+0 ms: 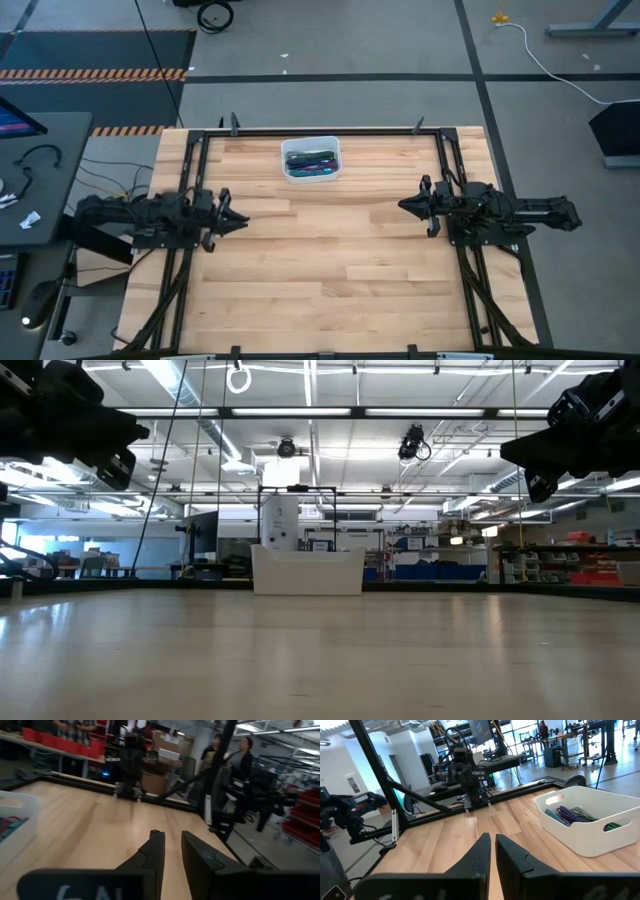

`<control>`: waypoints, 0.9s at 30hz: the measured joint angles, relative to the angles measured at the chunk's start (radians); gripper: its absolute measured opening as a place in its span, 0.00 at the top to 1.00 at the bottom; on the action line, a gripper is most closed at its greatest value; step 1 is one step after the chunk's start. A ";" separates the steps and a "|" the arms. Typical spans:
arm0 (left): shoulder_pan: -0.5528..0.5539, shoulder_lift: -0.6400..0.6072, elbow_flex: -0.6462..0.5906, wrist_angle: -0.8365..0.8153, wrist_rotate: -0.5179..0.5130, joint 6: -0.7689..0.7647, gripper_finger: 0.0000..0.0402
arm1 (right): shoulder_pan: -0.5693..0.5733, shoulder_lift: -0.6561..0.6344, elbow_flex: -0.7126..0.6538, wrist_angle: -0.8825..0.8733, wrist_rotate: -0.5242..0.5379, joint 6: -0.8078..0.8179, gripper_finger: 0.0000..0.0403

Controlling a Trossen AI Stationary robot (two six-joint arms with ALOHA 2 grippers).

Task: Pick and place USB-C Cables
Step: Return to Home Position

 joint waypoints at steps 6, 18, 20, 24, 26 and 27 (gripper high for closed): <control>-0.033 0.002 0.000 -0.002 -0.004 -0.003 0.84 | 0.000 0.000 0.000 0.000 0.000 0.000 0.92; -0.033 0.002 0.000 -0.002 -0.003 -0.004 0.82 | 0.000 0.000 0.000 0.000 0.000 0.000 0.92; -0.033 0.002 0.000 -0.002 -0.003 -0.004 0.83 | 0.000 0.000 0.000 0.000 0.000 0.000 0.92; -0.033 0.002 0.000 -0.002 -0.003 -0.004 0.84 | 0.000 0.000 0.000 0.000 0.000 0.000 0.92; -0.033 0.002 0.000 -0.002 -0.003 -0.004 0.84 | 0.000 0.000 0.000 0.000 0.000 0.000 0.92; -0.033 0.002 0.000 -0.002 -0.003 -0.004 0.85 | 0.000 0.000 0.000 0.000 0.000 0.000 0.92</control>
